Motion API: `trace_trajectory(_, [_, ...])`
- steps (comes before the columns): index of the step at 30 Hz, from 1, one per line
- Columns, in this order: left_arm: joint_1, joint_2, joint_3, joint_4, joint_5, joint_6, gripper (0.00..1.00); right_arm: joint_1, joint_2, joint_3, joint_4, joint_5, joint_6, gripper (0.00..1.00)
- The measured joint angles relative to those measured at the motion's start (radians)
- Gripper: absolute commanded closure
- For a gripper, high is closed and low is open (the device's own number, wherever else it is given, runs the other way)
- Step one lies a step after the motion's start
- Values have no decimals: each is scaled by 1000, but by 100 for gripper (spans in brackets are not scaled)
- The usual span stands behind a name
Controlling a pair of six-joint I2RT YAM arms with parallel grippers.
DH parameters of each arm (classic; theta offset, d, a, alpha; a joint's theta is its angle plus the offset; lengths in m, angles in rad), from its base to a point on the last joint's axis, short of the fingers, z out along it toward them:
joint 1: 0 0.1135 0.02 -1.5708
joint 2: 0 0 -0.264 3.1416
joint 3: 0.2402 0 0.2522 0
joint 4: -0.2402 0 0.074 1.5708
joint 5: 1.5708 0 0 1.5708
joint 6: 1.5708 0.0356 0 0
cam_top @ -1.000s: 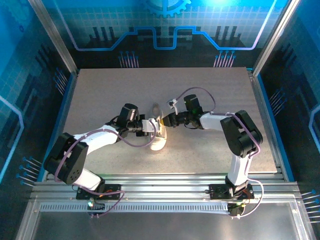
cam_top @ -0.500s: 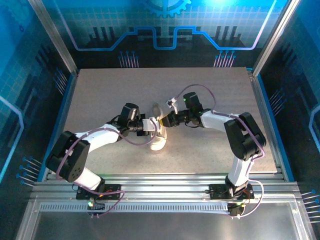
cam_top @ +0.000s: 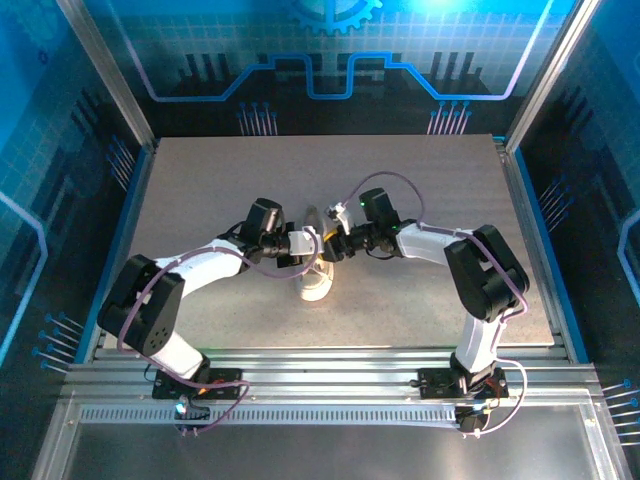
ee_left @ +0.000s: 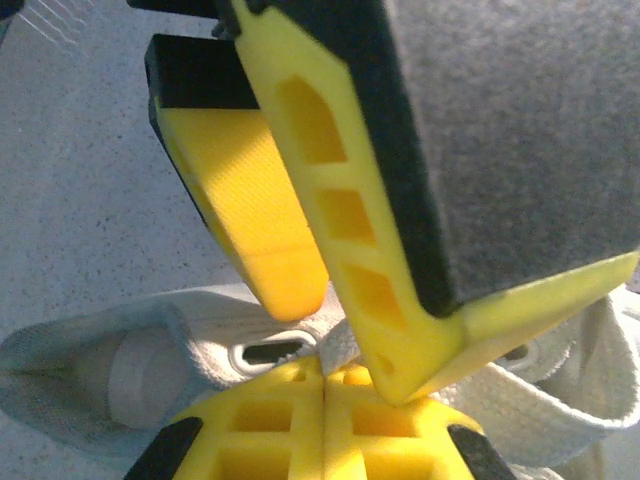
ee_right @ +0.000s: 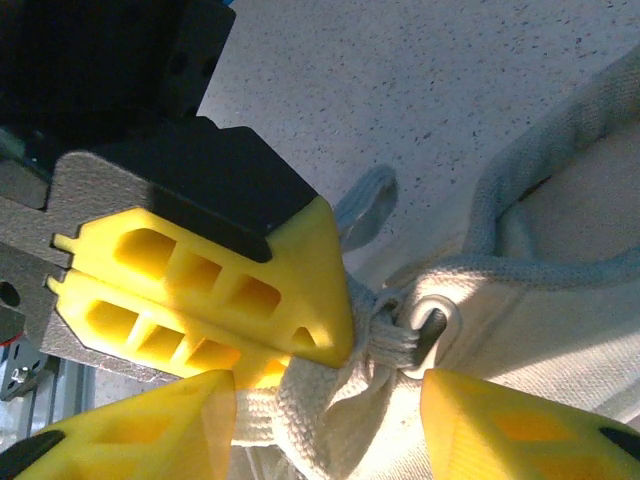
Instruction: Tie the shoes
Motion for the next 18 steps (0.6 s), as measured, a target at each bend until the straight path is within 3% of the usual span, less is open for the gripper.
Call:
trace_trajectory(8, [4,1,0,-41,-5,-18,100,23,9,0,0,35,-35,61])
trace_trajectory(18, [5,1,11,-72,-7,-26,100,30,7,-1,2,75,-80,50])
